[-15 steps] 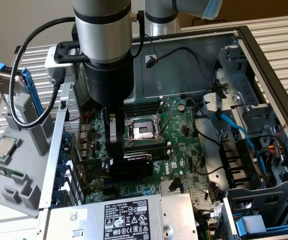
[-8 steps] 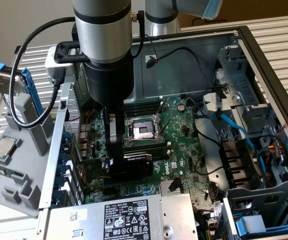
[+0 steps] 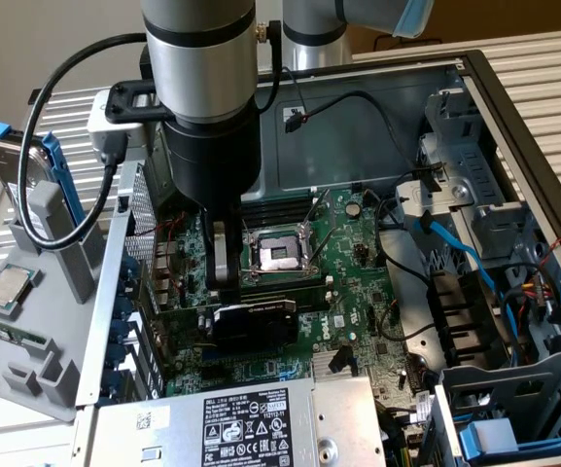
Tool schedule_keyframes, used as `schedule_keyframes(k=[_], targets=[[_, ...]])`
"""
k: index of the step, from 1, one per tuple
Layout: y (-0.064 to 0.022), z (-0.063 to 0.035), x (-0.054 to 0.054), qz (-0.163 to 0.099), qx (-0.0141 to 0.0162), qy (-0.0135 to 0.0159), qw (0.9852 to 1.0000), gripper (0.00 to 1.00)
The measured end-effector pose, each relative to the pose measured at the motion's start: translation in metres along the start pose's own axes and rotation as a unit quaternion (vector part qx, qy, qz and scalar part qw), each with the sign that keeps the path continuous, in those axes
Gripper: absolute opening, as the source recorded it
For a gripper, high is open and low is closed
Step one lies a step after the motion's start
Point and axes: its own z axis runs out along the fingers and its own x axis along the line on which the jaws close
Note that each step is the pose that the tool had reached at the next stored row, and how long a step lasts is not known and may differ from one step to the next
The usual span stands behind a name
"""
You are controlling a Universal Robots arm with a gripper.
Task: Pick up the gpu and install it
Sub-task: 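Press down on the gpu until it lock into place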
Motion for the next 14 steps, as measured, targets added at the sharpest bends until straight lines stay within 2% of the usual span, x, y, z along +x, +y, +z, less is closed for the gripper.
schedule_keyframes(k=[14], targets=[[-0.0014,-0.0001,-0.0006,0.0,0.0,0.0,1.0,0.11]])
